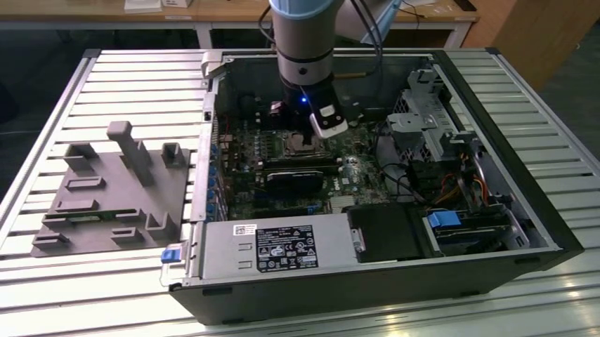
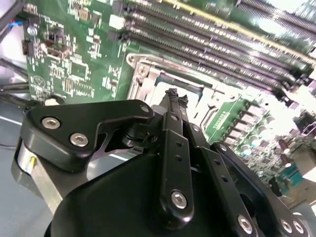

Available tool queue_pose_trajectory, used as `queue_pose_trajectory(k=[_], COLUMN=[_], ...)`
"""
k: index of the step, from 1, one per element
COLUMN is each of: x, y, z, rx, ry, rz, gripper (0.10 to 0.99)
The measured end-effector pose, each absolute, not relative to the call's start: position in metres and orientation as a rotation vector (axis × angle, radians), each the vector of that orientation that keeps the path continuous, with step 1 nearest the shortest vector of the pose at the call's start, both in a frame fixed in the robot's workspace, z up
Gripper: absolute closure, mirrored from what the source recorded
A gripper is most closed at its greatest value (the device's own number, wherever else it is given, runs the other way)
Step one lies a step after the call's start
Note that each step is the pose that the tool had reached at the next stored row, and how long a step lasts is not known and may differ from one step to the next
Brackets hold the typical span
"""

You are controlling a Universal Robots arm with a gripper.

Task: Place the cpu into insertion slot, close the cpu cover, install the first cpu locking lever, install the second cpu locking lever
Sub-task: 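Install the second cpu locking lever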

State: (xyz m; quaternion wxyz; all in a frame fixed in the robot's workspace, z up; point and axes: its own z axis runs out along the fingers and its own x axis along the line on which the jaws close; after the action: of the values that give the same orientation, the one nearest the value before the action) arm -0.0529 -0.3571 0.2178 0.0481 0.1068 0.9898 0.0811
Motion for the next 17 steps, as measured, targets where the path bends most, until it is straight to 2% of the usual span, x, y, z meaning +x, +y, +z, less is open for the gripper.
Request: queue_pose_trajectory(k=[8,17], x=[-0.053,-0.053], y=[-0.346,-0.343], z=[0.219,0.237], rx=[0.326,0.325], ry=[3.018,3.018], rz=[0.247,0.237], gripper=[0.984,0.984])
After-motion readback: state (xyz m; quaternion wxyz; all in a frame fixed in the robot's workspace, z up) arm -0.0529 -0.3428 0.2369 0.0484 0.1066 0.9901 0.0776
